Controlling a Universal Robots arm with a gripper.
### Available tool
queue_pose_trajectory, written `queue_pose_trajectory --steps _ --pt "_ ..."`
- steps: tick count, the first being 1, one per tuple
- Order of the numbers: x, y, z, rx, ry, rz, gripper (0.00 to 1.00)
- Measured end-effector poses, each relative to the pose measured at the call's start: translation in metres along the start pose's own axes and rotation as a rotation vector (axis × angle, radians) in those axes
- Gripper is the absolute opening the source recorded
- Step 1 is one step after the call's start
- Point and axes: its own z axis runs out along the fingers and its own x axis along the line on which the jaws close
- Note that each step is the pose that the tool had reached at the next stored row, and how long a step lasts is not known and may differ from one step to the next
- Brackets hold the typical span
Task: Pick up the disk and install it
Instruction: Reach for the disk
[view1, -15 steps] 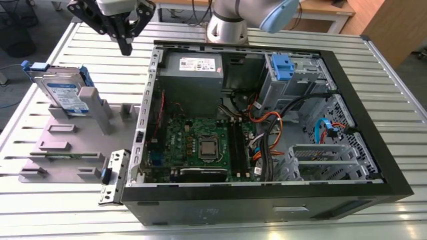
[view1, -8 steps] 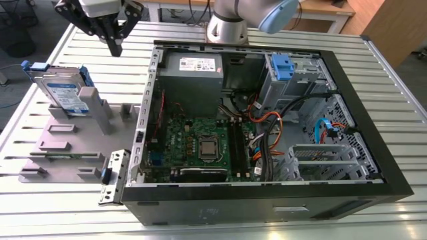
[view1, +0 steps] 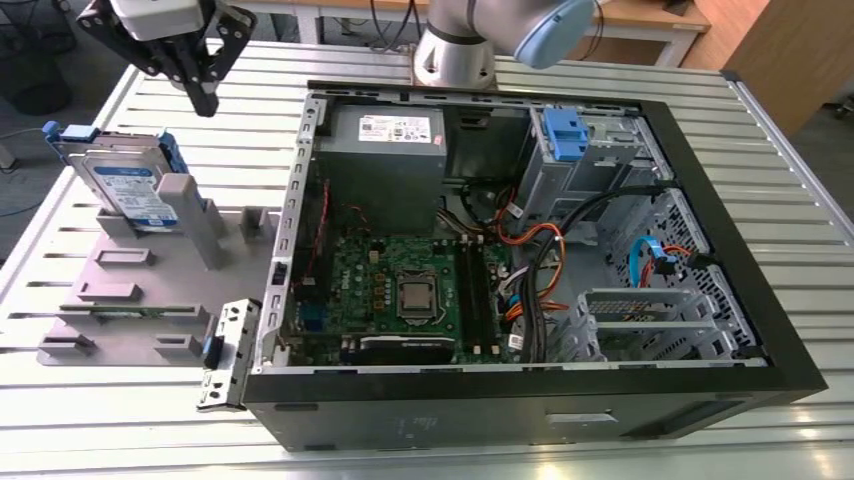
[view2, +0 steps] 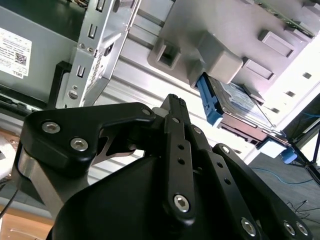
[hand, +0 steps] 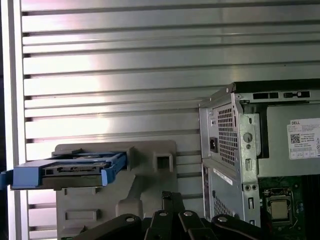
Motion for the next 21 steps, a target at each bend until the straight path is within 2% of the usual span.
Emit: queue_pose_trajectory --steps 21 --pt "0.0527 -0.0045 0.0105 0.0000 0.0000 0.000 0.11"
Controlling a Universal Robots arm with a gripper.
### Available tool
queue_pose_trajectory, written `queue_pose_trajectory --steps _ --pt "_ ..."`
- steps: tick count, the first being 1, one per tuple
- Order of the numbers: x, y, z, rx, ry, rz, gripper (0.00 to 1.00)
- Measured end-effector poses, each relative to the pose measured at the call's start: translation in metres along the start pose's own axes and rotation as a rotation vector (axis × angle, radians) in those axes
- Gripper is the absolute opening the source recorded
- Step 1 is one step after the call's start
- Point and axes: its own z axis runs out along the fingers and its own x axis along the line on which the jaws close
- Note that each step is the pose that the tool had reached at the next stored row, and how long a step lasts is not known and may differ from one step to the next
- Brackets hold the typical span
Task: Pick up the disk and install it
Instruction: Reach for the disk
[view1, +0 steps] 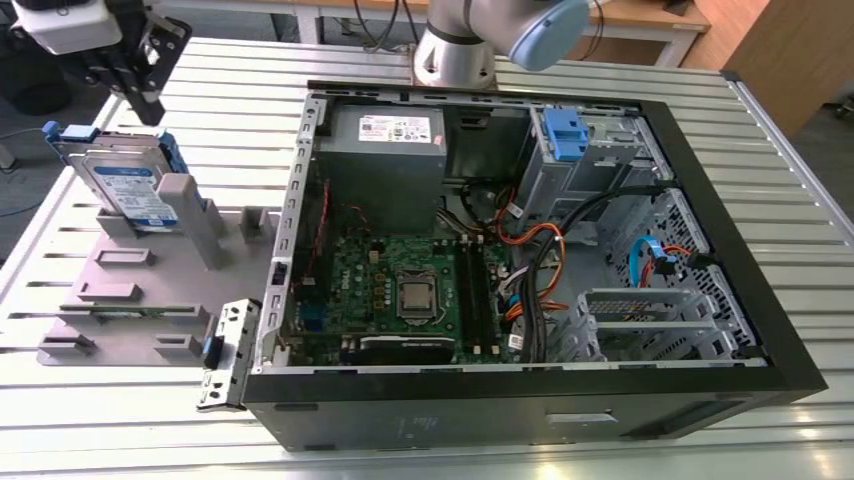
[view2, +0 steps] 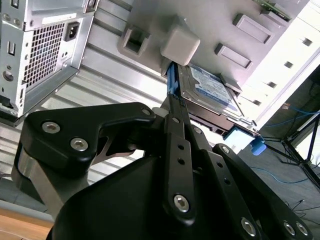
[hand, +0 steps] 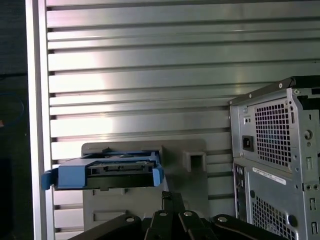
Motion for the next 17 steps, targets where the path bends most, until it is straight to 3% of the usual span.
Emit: queue_pose_trajectory --steps 17 --pt "0.0348 -0.0031 0.0102 0.0002 0.0000 0.000 0.11"
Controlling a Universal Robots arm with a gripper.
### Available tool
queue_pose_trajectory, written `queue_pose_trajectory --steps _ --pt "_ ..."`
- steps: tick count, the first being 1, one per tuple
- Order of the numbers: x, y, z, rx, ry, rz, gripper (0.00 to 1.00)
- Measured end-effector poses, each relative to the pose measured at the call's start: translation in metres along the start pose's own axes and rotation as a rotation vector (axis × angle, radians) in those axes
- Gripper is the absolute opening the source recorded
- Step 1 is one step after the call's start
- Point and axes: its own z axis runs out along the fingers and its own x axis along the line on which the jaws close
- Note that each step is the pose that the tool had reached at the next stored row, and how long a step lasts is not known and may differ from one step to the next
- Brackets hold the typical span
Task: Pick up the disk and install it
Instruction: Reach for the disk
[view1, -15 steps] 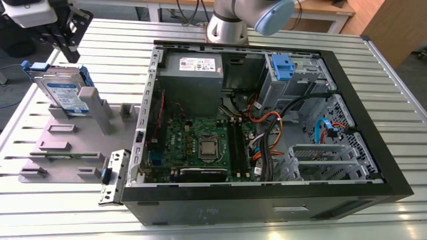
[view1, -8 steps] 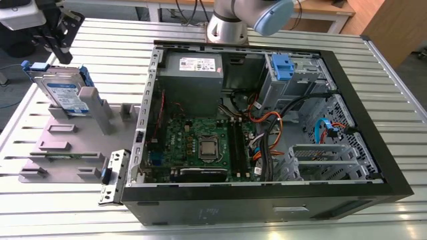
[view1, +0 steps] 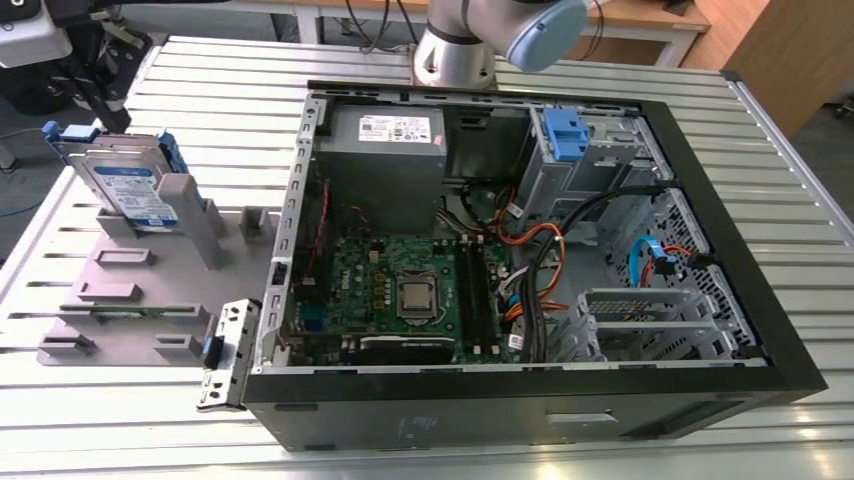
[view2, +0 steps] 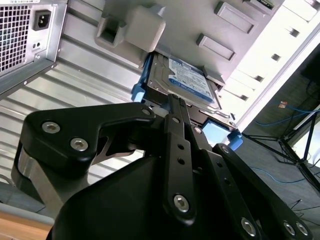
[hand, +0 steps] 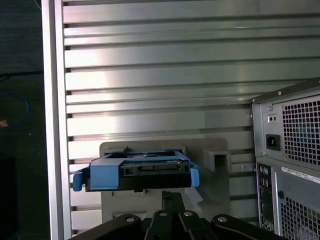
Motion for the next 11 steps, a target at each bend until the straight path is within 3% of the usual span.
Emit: queue_pose_trajectory --steps 11 --pt "0.0142 -0.0014 0.0079 0.0003 -0.0001 0.000 0.11"
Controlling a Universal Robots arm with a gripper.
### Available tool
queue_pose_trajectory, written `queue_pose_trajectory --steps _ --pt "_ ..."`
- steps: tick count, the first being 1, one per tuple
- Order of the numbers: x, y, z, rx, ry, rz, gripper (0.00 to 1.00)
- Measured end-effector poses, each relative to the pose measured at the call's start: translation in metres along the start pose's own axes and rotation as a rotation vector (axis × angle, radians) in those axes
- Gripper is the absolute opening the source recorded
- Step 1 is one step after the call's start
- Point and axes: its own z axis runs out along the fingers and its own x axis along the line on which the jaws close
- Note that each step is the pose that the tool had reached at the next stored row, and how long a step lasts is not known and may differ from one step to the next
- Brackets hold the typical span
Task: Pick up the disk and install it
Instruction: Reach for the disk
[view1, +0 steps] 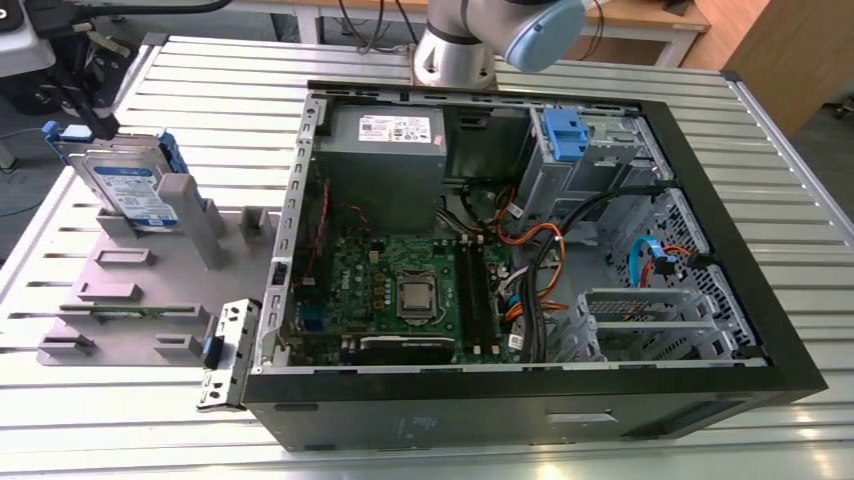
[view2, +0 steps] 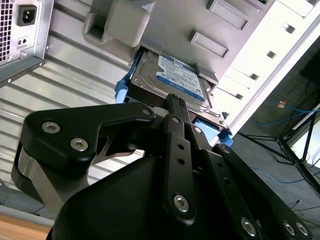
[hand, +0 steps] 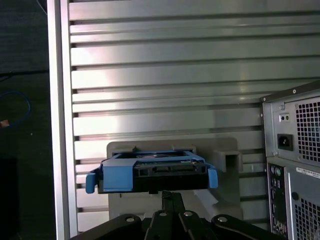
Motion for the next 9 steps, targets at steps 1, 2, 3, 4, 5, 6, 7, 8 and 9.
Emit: queue_pose_trajectory --steps 1,2,3,4,5,6,7,8,9 --pt "0.0012 -0.0001 0.0007 0.0001 0.0001 0.000 0.11" --pt "0.0024 -0.0002 0.0014 0.0001 0.0000 0.000 0.11" --pt "0.0037 -0.0003 0.0020 0.0001 0.0000 0.000 0.11" --pt "0.0049 -0.0004 0.0026 0.0002 0.0000 0.000 0.11" --pt "0.0060 -0.0004 0.0032 0.0002 0.0001 0.000 0.11" --pt "0.0070 -0.0003 0.0039 0.0002 0.0000 0.000 0.11" --pt "0.0076 0.0000 0.0044 0.0001 -0.0002 0.000 0.11" --pt "0.0080 0.0005 0.0048 0.0002 0.0000 0.000 0.11" --pt "0.0082 0.0011 0.0051 0.0004 0.0001 0.000 0.11"
